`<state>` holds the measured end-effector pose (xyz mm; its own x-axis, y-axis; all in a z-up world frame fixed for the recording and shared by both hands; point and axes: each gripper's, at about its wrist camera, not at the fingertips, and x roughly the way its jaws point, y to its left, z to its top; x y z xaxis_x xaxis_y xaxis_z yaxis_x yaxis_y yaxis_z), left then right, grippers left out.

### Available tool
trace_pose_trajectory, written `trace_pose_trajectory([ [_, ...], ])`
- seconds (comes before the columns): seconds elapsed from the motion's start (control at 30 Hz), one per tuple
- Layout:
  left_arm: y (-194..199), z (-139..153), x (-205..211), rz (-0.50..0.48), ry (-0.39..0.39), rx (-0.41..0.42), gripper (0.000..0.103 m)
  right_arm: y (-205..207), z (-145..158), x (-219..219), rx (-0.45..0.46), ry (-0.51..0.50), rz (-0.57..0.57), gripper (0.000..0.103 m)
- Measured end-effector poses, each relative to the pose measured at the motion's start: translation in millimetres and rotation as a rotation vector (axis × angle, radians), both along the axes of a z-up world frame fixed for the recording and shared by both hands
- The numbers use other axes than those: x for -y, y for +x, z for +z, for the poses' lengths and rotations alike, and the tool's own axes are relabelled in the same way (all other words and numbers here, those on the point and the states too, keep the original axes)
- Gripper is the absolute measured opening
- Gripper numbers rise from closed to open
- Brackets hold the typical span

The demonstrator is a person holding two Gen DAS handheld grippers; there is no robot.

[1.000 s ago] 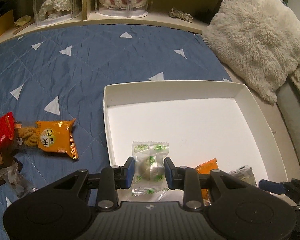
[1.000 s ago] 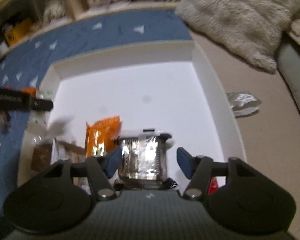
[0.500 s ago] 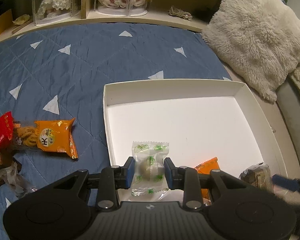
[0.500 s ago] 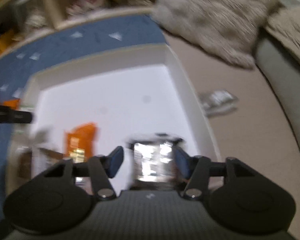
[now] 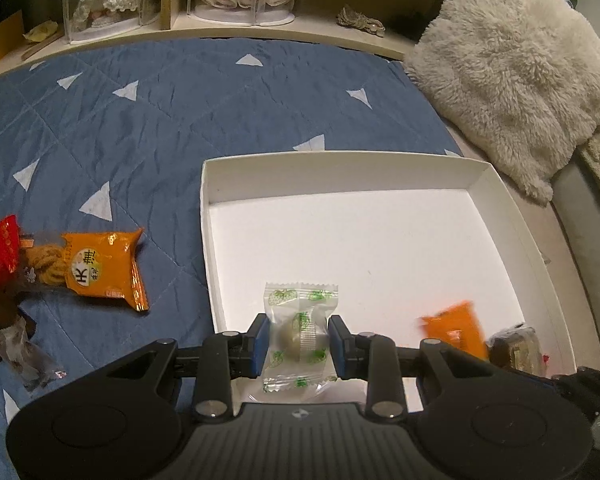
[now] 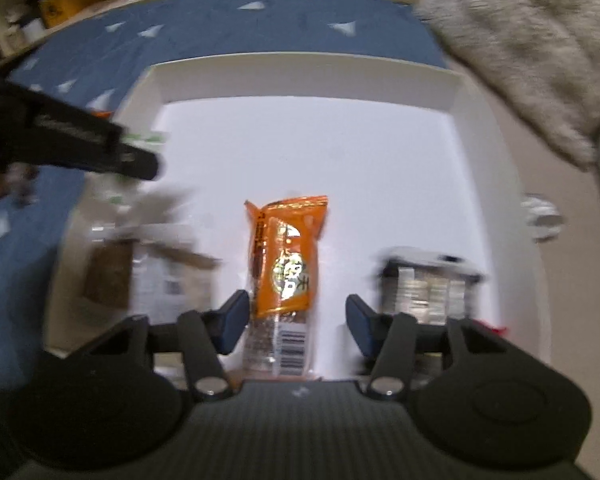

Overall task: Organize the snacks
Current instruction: 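Carry both packs over the white box and open both tools, then withdraw both tools from the box toward the remaining snacks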

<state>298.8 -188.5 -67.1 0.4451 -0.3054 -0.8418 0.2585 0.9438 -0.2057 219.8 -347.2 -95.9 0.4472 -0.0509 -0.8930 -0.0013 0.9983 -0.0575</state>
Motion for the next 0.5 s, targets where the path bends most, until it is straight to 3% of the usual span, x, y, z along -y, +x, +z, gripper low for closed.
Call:
trace_pose_trajectory([
  [0.03, 0, 0, 0, 0.002, 0.002, 0.001, 0.034, 0, -1, 2, 0.005, -0.026, -0.019, 0.054],
  [0.13, 0, 0, -3, 0.018, 0.003, -0.004, 0.042, -7, 4, 14, 0.017, 0.018, -0.051, 0.055],
  [0.17, 0, 0, -4, 0.021, 0.002, -0.008, 0.051, -8, 6, 18, 0.025, 0.043, -0.06, 0.059],
  [0.2, 0, 1, -5, 0.024, 0.002, -0.008, 0.053, -10, 9, 21, 0.04, 0.061, -0.072, 0.065],
  [0.33, -4, 1, -8, 0.018, 0.002, -0.017, 0.055, -19, 19, 28, 0.078, 0.117, -0.082, 0.066],
  [0.5, -11, 6, -10, 0.011, -0.005, -0.017, 0.058, -21, 19, 26, 0.081, 0.116, -0.071, 0.067],
])
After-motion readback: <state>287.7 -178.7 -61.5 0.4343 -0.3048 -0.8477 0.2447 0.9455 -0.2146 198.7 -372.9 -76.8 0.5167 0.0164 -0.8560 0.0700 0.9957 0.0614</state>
